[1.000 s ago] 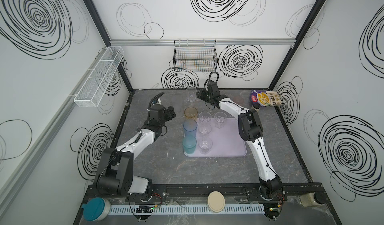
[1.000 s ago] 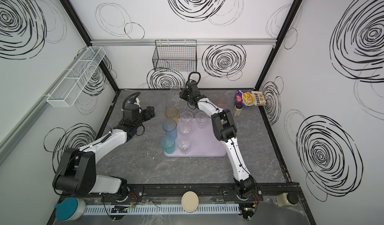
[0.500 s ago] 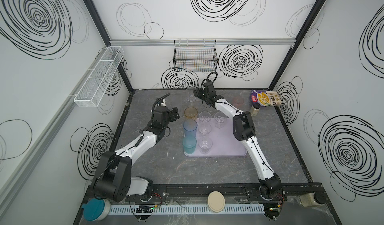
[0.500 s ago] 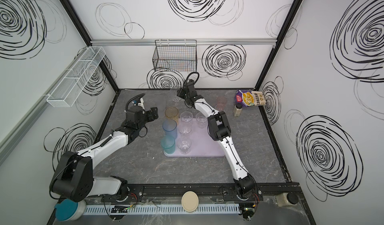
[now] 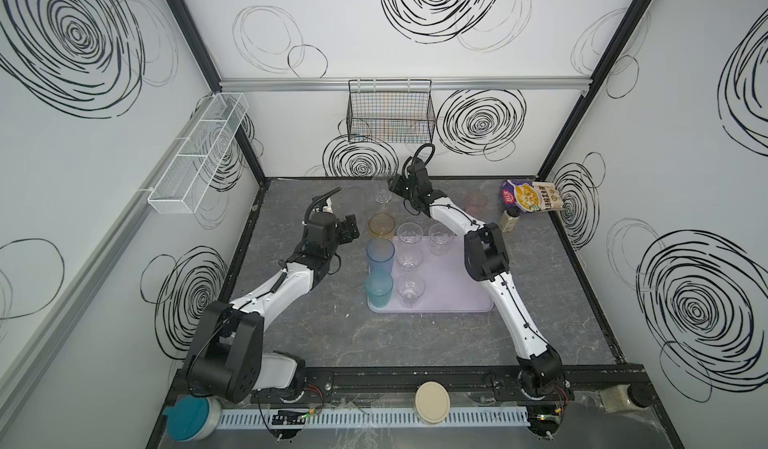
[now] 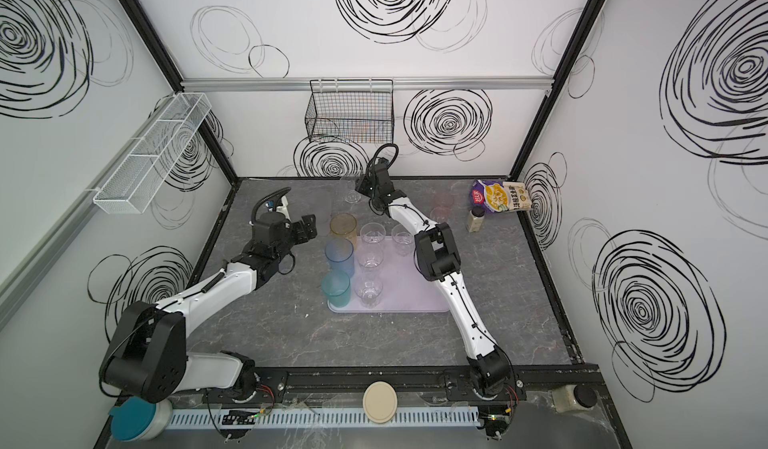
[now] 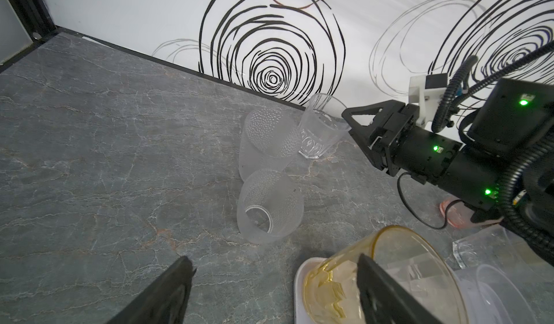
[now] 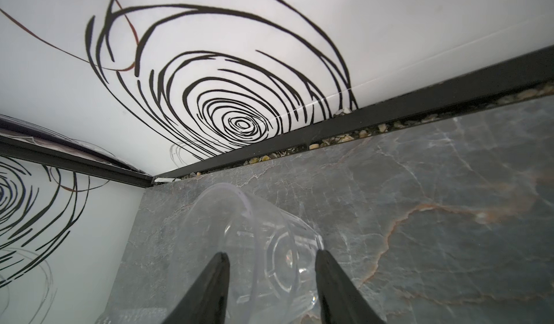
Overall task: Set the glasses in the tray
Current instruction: 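Close the right gripper on the rim of the tipped clear glass, then lift the clear glass off the table with the right gripper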
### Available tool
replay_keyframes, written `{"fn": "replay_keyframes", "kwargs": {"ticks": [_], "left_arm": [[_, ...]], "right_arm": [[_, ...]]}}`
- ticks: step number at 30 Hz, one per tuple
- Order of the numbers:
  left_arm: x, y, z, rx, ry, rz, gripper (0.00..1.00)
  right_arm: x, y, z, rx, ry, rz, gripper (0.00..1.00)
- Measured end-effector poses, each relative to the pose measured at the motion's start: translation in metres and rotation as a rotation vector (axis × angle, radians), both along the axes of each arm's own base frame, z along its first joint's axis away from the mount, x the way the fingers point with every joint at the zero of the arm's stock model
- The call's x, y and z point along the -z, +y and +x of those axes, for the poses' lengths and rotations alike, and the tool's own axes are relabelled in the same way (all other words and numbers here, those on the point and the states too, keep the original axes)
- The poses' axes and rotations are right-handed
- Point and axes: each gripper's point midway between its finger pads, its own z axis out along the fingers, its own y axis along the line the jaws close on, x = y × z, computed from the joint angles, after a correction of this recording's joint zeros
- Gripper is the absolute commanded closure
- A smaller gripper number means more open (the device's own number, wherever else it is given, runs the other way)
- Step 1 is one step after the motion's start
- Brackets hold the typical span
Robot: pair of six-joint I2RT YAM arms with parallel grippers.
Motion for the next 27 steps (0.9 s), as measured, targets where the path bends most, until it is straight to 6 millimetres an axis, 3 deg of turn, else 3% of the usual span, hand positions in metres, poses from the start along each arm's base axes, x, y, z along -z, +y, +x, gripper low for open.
{"fn": "replay_keyframes", "kwargs": {"ticks": [20, 27], "left_arm": [[0.002, 0.003, 0.0, -0.002, 0.001, 0.0, 0.11], [0.002, 0.003, 0.0, -0.002, -0.001, 0.0, 0.11]], "right_arm": [[0.003, -0.012, -0.014, 0.022, -0.008, -0.01, 0.56], [0.001, -0.011, -0.015, 0.017, -0.019, 0.006, 0.66]]}}
